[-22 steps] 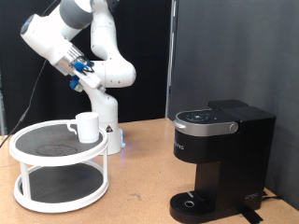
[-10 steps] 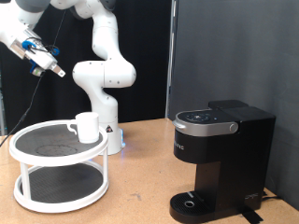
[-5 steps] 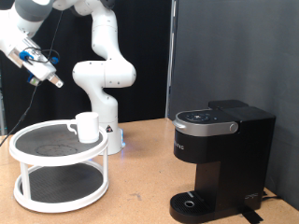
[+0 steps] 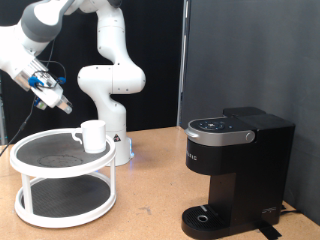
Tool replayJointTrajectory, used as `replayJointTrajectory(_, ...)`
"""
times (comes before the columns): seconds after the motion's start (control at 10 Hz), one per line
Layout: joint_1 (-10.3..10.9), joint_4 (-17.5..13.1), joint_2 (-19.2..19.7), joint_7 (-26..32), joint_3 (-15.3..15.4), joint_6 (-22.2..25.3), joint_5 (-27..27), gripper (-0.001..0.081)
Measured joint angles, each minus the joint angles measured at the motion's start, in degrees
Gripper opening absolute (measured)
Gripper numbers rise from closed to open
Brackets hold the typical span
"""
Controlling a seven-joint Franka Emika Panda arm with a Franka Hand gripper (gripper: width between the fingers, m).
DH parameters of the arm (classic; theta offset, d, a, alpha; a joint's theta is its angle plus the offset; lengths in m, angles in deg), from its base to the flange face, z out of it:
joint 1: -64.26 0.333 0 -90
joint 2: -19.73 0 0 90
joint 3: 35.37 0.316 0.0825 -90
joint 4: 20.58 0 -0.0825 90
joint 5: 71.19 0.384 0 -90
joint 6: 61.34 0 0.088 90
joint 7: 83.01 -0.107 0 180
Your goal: Make a cup of coffee with the keurig machine
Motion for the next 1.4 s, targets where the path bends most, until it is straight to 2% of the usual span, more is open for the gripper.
replayJointTrajectory(0.1, 0.23, 0.7, 1.14, 0.24, 0.03, -1.05, -0.02, 0.0609)
replayJointTrajectory(0.2, 0.32, 1.42, 2.03, 0.45, 0.06, -2.24, -0.02, 0.0698)
replayJointTrajectory(0.3, 0.34, 2.09, 2.7, 0.75, 0.06, -3.32, -0.02, 0.0724)
replayJointTrajectory(0.7, 0.45, 4.15, 4.45, 2.02, 0.06, -7.78, 0.49, 0.0734)
replayJointTrajectory(1.0, 0.6, 5.17, 5.19, 4.01, 0.04, -11.58, 3.05, 0.0734)
replayJointTrajectory(1.4, 1.04, 5.24, 6.46, 6.37, 0.05, -12.06, 5.19, 0.0734)
